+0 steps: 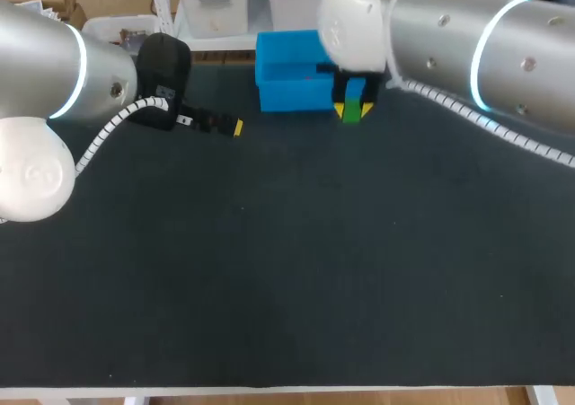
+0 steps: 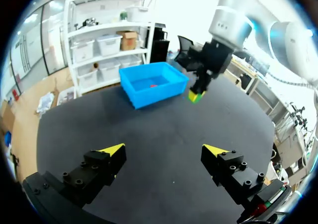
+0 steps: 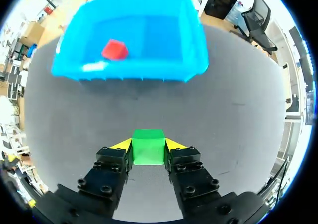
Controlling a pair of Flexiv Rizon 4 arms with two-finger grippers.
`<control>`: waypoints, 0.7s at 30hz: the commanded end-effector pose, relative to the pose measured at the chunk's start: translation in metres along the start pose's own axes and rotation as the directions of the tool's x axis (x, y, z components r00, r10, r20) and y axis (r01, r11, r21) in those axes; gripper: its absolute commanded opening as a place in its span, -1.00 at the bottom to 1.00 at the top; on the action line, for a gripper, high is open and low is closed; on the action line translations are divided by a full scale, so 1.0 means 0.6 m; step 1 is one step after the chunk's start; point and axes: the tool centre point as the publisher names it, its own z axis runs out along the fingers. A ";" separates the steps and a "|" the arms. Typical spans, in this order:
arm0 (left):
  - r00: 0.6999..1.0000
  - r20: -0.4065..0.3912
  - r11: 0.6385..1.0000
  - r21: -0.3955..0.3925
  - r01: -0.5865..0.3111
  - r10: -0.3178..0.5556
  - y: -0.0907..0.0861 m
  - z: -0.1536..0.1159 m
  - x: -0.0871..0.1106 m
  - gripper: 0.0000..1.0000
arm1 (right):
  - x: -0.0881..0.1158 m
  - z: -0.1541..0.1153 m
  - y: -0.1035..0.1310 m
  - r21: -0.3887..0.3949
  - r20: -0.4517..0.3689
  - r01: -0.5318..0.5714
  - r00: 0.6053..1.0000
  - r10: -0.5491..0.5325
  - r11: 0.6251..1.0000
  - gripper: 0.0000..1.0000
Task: Use the left arm to pick the red cube and place it into the blue plastic box first, then use the right arm to grasp the green cube and put it into the same blue plastic box after the first action is fully finished.
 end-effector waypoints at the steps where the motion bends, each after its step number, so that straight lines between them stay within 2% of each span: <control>1: 1.000 0.004 1.000 0.010 -0.002 0.002 0.004 0.000 0.001 1.00 | 0.012 -0.059 -0.012 -0.033 0.098 -0.001 0.995 0.004 0.999 -1.00; 6: 1.000 0.004 1.000 0.010 -0.002 0.002 0.004 0.000 0.001 1.00 | -0.009 -0.110 -0.002 -0.040 0.213 0.052 0.976 -0.042 0.998 -1.00; 7: 1.000 0.004 1.000 0.010 -0.002 0.002 0.004 0.000 0.001 1.00 | -0.011 -0.115 0.000 -0.018 0.231 0.064 0.971 -0.058 0.998 -1.00; 14: 1.000 0.004 1.000 0.010 -0.002 0.002 0.004 0.000 0.001 1.00 | -0.020 -0.133 0.003 -0.015 0.336 0.099 0.938 -0.089 0.995 -1.00; 21: 1.000 0.004 1.000 0.010 -0.002 0.002 0.004 0.000 0.001 1.00 | -0.021 -0.136 0.002 -0.011 0.361 0.102 0.928 -0.091 0.995 -1.00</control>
